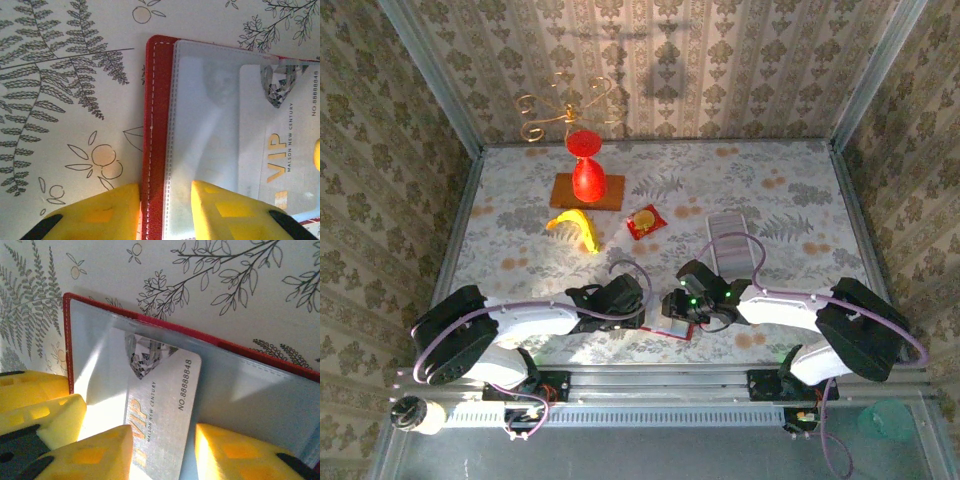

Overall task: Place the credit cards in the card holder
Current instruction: Insert the credit card into the card slot.

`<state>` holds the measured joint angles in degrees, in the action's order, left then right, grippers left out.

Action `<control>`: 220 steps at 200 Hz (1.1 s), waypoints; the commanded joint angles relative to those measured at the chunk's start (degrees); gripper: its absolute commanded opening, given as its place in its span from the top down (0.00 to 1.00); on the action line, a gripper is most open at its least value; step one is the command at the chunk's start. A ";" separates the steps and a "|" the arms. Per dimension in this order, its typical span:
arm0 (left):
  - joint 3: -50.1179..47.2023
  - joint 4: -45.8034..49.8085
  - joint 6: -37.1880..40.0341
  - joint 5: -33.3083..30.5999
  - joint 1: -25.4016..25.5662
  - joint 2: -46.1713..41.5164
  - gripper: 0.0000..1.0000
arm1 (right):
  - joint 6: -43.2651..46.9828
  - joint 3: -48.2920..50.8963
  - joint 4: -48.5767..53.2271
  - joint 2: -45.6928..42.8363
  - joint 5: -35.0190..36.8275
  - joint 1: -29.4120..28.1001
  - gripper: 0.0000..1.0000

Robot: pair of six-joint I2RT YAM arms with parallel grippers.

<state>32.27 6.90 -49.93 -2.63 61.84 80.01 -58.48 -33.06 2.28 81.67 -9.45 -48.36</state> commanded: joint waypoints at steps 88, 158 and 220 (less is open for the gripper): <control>-1.51 -0.03 -2.49 4.42 2.26 1.18 0.69 | -0.77 -3.18 0.01 3.13 0.80 -2.00 0.87; -3.21 -1.65 -4.95 4.50 3.32 -1.32 0.70 | -3.07 -3.50 -5.15 5.85 -0.96 -2.16 0.87; -5.47 -5.70 -7.37 4.85 4.06 -2.69 0.70 | -4.64 -2.80 -8.77 5.09 -2.82 -2.25 0.87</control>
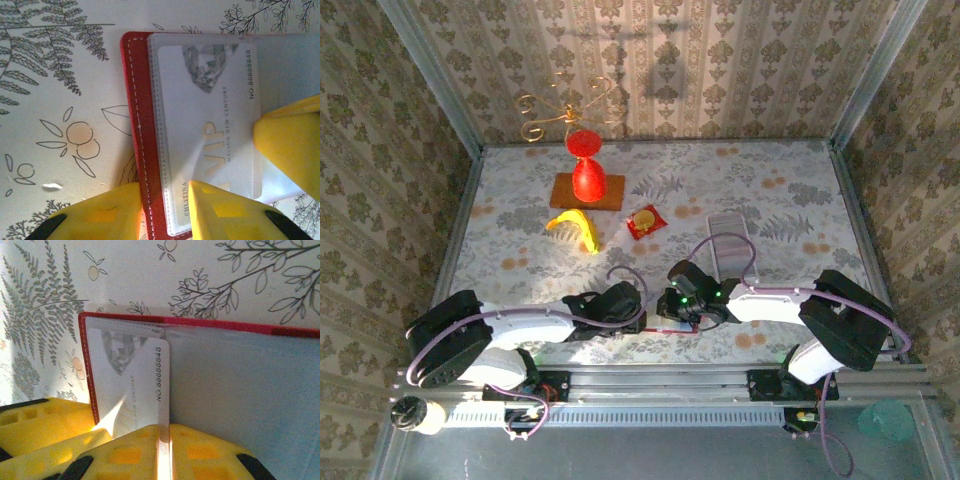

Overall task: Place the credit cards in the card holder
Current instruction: Insert the credit card into the card slot.

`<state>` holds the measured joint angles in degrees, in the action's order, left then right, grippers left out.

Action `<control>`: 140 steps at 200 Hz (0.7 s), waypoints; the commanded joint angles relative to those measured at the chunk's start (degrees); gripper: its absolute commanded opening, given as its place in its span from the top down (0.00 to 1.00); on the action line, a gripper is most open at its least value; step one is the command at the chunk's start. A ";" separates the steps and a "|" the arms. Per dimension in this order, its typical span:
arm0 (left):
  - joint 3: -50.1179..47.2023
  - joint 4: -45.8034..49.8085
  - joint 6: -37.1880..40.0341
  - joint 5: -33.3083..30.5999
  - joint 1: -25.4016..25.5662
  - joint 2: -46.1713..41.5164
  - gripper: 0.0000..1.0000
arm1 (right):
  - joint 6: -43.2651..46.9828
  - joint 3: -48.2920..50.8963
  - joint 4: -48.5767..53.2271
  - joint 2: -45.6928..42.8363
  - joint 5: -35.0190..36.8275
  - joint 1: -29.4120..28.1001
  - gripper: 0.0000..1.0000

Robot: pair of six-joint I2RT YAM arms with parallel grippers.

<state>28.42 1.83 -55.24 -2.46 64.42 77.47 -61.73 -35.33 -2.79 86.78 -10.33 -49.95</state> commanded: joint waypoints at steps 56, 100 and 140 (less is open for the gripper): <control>-1.18 -0.26 -1.36 3.28 1.42 0.29 0.68 | -0.21 -1.09 -1.18 -1.09 -2.04 -0.91 0.85; -0.52 2.33 -1.11 2.29 1.41 1.50 0.68 | 4.27 -3.41 10.55 -6.53 3.13 -0.86 0.72; -0.16 4.06 -0.51 2.10 1.41 2.28 0.69 | 5.26 -2.49 16.72 -12.41 6.84 -0.85 0.62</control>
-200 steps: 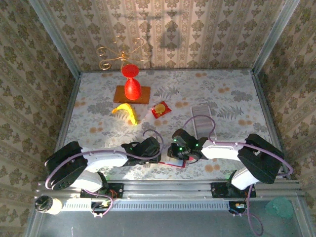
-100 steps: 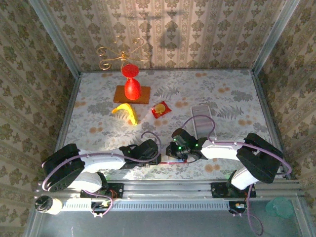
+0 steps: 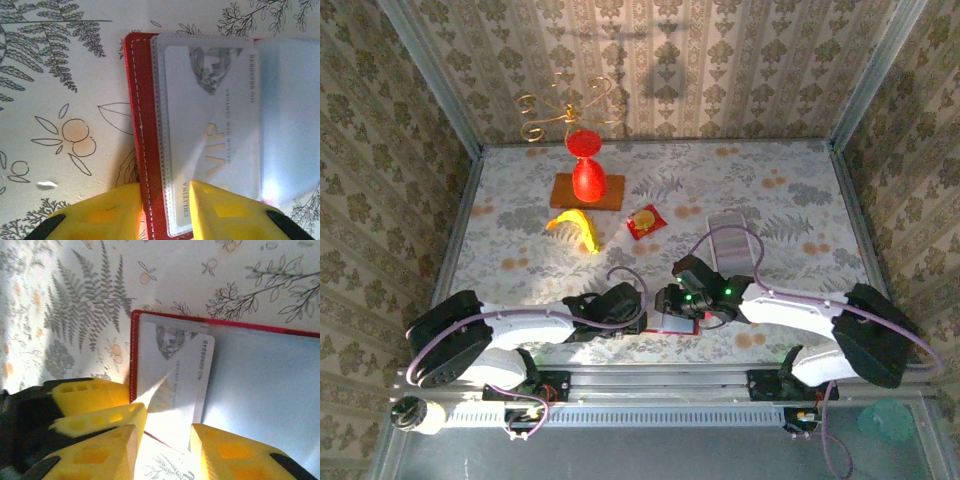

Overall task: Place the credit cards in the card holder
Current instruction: Insert the credit card into the card slot, then flip over the card slot in the card holder.

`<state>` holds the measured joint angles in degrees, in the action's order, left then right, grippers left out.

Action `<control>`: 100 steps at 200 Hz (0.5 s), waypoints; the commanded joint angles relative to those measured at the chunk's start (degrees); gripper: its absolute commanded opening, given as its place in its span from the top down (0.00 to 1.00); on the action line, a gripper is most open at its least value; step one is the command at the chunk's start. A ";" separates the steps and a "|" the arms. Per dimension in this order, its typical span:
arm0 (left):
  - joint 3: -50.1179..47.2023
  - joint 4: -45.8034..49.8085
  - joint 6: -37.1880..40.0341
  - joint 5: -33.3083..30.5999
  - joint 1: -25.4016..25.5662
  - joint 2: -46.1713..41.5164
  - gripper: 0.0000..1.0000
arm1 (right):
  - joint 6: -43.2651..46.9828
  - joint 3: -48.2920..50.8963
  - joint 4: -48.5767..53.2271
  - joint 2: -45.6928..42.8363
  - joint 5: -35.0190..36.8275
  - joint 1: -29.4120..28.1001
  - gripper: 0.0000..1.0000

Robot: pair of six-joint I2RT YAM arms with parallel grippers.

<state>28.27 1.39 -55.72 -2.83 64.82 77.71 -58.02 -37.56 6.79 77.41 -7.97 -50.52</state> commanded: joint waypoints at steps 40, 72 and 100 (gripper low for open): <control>-0.41 4.67 -0.01 2.64 1.10 2.27 0.70 | -0.92 3.71 8.34 -6.90 6.87 -0.23 0.58; 0.01 4.68 0.17 2.82 1.19 3.00 0.71 | -2.21 5.87 6.15 -6.86 6.30 -0.23 0.56; 0.38 4.79 0.18 2.83 1.37 3.44 0.71 | -2.20 5.58 5.01 -4.87 5.55 -0.19 0.55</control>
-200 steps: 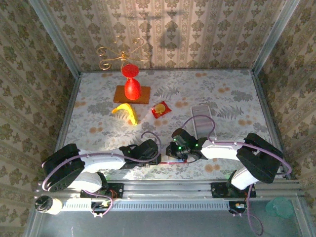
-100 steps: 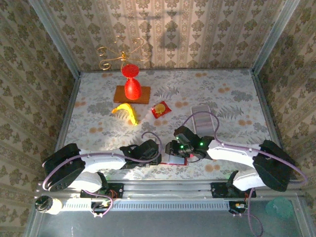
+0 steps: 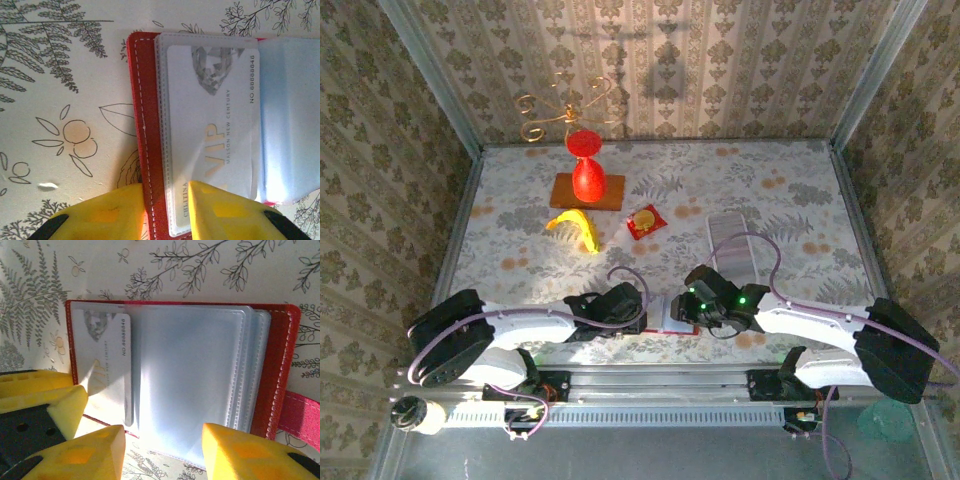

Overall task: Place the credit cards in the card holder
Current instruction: Flip over the card slot in the card holder.

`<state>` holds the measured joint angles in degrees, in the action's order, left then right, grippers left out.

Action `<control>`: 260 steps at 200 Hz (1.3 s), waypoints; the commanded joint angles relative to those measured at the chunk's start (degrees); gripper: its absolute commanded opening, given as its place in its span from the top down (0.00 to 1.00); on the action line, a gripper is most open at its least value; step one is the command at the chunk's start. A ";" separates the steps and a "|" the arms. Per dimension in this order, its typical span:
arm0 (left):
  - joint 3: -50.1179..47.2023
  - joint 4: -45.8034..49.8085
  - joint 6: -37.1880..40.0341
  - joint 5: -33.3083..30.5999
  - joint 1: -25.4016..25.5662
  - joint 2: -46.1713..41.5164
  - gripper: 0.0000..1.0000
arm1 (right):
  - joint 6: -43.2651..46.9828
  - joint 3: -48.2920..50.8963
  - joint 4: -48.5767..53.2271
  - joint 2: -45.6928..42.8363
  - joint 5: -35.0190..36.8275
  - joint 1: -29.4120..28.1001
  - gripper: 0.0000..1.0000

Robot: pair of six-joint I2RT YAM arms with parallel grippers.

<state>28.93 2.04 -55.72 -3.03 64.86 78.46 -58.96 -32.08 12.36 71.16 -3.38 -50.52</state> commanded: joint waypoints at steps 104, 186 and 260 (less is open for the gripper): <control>-0.27 4.20 0.13 3.03 1.41 2.75 0.71 | -0.70 -0.27 3.29 3.86 3.38 -0.37 0.55; -0.60 2.06 -0.95 3.73 2.20 3.19 0.72 | 0.12 -3.58 0.49 11.04 1.49 -1.29 0.52; -1.85 0.80 -1.92 3.66 2.29 2.50 0.73 | -1.83 -4.58 -5.39 12.21 -2.00 -1.36 0.49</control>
<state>29.28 2.07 -55.94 -3.86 65.60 78.91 -59.11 -36.34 8.97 81.91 -3.62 -51.44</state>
